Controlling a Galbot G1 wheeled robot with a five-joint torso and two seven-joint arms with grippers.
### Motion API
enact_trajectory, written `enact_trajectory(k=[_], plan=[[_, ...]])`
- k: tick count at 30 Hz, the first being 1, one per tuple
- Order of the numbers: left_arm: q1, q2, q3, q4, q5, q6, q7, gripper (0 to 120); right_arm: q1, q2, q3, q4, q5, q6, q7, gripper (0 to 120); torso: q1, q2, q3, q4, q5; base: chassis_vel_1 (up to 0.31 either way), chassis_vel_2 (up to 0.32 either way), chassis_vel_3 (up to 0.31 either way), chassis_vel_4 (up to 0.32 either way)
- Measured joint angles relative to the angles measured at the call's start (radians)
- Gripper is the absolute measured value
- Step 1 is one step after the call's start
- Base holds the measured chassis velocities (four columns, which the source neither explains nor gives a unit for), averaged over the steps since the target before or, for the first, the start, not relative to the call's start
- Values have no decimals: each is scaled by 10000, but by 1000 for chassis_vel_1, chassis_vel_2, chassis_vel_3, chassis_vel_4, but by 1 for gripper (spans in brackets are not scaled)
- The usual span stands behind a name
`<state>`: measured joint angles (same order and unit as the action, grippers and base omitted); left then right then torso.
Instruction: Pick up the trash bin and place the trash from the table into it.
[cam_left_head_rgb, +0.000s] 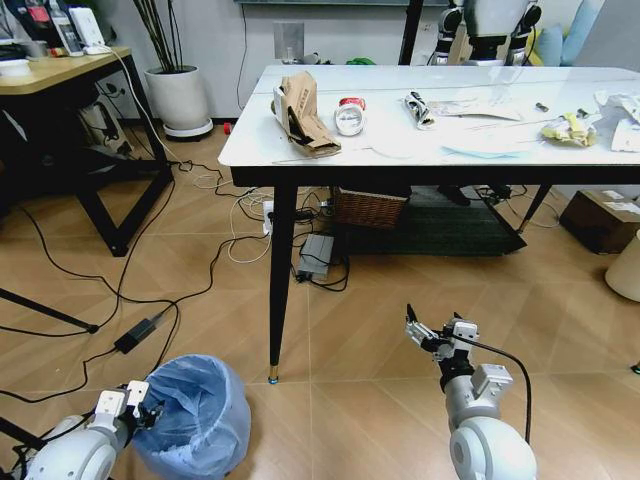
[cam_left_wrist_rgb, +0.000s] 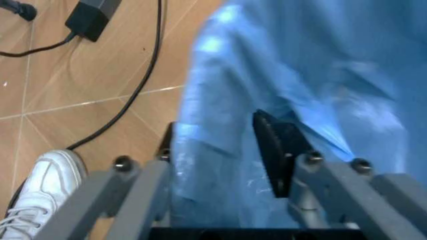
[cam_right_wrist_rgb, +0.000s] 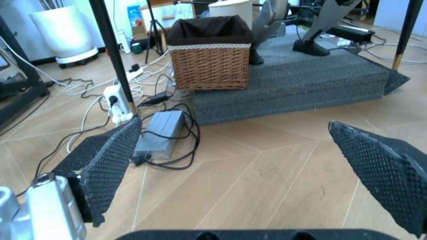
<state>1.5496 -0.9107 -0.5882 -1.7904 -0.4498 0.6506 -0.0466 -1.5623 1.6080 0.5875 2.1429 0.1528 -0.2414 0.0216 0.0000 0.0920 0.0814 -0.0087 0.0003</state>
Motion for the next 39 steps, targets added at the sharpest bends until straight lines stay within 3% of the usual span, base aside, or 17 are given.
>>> enact_trajectory(k=[13,25,39], plan=[[87,-119,7,-221,-22,66,-102,0,-69,0,6,58,-29,22,3,100,0,1,0,2,-1,0,0,0,0],[465,-266,-244,-1050,-504,297,-119,0,-317,0,90,293,-133,29,9,100,0,1,2,0,-9,0,0,0,0],[985,42,-1096,-3497,-1900,808,-741,0,-762,0,120,491,-350,44,25,100,0,0,3,1,-4,0,0,0,0]])
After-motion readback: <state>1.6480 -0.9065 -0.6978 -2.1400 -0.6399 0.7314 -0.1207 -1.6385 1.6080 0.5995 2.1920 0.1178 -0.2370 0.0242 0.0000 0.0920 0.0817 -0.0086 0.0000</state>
